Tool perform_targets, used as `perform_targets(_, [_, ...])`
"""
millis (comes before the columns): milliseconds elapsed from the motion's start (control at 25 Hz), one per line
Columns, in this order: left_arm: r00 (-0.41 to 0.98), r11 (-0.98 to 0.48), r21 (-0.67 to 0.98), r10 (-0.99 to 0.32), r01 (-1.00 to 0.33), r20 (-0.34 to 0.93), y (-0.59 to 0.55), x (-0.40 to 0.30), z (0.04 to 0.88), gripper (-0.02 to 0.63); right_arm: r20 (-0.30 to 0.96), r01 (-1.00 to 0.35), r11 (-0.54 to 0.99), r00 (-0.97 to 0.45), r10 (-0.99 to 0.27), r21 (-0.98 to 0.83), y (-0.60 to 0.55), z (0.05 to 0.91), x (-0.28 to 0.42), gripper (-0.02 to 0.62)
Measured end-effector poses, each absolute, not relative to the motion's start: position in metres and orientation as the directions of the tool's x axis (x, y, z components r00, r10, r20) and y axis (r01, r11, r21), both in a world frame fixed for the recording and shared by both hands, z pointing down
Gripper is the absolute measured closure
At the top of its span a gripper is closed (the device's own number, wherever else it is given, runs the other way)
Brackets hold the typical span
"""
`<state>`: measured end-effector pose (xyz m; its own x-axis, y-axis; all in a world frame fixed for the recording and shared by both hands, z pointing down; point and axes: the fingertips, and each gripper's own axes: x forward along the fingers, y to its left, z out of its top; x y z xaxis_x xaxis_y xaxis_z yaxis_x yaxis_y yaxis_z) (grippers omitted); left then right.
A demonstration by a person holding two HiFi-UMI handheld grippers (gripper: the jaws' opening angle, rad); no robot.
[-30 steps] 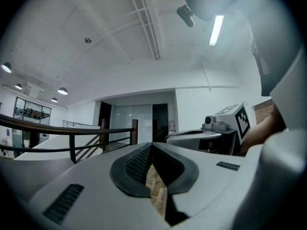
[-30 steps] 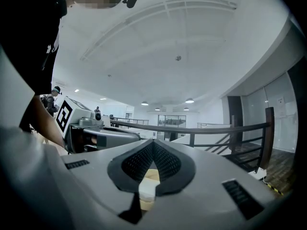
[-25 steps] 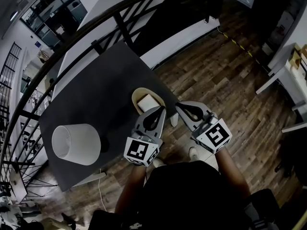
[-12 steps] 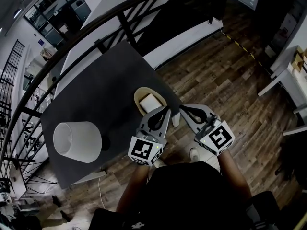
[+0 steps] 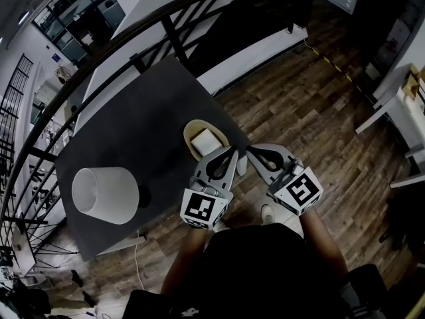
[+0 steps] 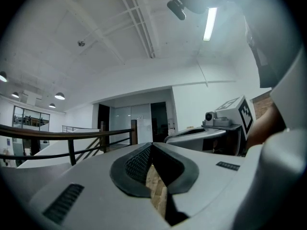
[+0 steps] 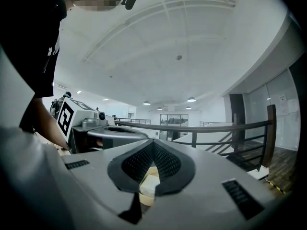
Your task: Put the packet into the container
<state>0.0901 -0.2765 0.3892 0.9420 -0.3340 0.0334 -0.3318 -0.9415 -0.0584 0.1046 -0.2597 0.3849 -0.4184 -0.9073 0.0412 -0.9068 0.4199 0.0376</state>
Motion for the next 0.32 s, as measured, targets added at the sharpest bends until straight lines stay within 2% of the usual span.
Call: perform_targets(320, [0.941, -0.941, -0.04, -0.337, -0.336, 0.025, -0.2779, 0.0864, 0.3888, 0.598, 0.045, -0.904, 0.425, -0.424, -0.905, 0.035, -0.2594, 0.3881, 0.1006, 0.591])
